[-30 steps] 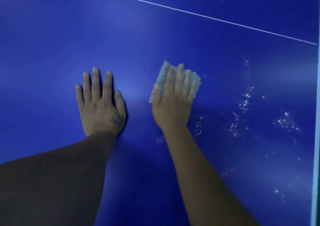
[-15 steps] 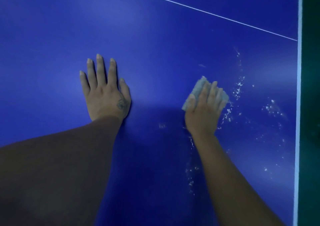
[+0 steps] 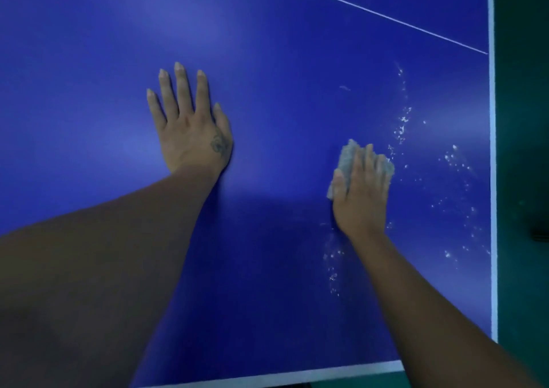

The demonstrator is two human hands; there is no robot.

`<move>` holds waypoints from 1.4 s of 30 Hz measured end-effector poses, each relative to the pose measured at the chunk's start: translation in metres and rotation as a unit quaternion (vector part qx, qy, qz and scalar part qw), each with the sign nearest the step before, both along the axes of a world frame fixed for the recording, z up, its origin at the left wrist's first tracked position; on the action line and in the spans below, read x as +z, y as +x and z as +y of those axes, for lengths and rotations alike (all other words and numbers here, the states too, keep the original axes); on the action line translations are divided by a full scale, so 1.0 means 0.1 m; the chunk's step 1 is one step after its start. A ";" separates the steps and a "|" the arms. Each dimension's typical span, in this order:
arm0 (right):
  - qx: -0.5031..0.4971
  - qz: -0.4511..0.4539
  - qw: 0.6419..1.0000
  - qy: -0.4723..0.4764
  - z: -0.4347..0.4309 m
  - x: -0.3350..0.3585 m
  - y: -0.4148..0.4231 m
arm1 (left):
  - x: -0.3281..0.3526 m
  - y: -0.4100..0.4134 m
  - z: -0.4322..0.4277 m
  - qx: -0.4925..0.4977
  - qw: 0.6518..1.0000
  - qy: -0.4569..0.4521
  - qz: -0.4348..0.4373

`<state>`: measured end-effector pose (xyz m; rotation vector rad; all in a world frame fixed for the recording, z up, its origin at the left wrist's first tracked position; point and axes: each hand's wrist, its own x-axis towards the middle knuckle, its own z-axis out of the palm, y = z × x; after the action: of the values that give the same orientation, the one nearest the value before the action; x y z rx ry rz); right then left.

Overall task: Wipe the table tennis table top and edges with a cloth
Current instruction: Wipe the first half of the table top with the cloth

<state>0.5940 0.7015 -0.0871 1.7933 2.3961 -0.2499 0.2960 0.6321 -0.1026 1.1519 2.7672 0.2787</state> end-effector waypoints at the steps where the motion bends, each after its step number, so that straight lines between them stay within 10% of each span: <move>1: -0.026 -0.003 1.000 -0.001 0.03 0.01 -0.02 | 0.00 0.00 0.00 -0.004 1.000 0.000 0.001; 13: 0.204 0.047 0.978 0.005 -1.41 -0.09 -0.07 | -0.01 0.61 -1.23 -0.073 0.997 0.037 0.001; 23: 0.077 -0.010 0.997 0.004 -0.56 0.01 0.27 | 0.01 1.12 -1.79 -0.032 0.999 0.024 0.008; 32: 0.295 0.030 0.955 -0.009 -1.75 -0.11 0.62 | -0.02 1.13 -1.81 -0.024 0.998 0.055 0.031; 42: 0.135 -0.015 0.991 0.000 -0.62 -0.05 0.87 | 0.02 1.16 -1.80 -0.019 0.998 0.051 0.042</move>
<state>0.6813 0.6396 -0.0925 1.4364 2.5782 -0.1891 0.4116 0.4525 -0.1005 1.2656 2.8291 0.3808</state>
